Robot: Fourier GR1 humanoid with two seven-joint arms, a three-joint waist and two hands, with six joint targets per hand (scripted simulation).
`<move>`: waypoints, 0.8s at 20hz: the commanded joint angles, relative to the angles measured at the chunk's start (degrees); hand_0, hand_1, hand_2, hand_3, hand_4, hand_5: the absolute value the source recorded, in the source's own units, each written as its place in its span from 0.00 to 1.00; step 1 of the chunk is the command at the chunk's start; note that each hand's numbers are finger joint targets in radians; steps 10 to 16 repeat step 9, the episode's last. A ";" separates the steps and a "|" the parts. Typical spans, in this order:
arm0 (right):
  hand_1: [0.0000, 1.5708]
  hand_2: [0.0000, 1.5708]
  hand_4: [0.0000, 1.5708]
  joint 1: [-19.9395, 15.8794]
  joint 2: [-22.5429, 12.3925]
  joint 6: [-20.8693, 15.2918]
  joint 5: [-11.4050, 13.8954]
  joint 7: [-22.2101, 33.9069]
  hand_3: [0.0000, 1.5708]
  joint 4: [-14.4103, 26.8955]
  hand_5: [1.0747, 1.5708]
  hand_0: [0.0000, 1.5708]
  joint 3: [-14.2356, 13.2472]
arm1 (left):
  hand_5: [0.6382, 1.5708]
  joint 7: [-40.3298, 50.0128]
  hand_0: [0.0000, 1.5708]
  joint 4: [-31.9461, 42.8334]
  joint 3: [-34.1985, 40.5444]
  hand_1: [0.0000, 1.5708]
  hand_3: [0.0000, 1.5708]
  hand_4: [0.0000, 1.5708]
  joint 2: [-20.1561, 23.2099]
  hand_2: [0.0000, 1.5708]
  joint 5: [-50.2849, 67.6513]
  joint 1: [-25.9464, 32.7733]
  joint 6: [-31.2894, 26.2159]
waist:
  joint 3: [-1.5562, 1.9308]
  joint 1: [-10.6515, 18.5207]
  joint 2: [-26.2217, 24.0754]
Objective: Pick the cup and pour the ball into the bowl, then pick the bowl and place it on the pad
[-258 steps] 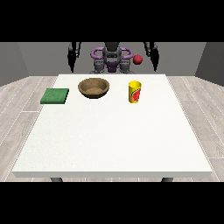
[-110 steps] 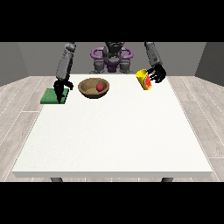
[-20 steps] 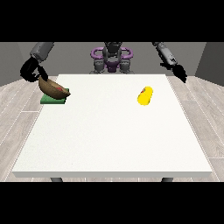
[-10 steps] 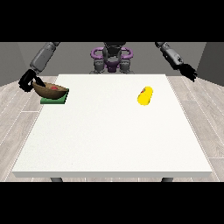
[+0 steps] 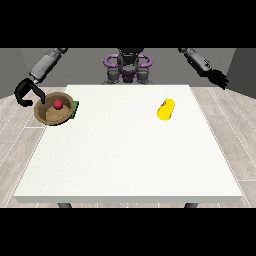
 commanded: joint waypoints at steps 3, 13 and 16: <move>0.00 0.32 0.00 -1.59 -3.07 2.76 -2.04 0.35 0.00 2.86 0.42 0.00 -2.53 | 0.59 1.69 0.00 -3.24 0.55 0.00 0.00 0.56 -0.12 0.00 2.20 3.02 -1.73 | 0.04 0.09 -0.75; 0.00 0.07 0.32 -4.42 6.02 5.61 -4.56 -0.51 0.24 -2.15 0.60 0.00 -1.68 | 0.62 4.28 0.00 2.15 -1.58 0.00 0.00 0.56 -1.24 0.00 -0.60 1.25 0.63 | -0.11 -1.40 -9.49; 0.00 0.07 0.32 -4.42 6.02 5.61 -4.56 -0.51 0.24 -2.15 0.60 0.00 -1.68 | 0.62 4.28 0.00 2.15 -1.58 0.00 0.00 0.56 -1.24 0.00 -0.60 1.25 0.63 | -0.11 -1.40 -9.49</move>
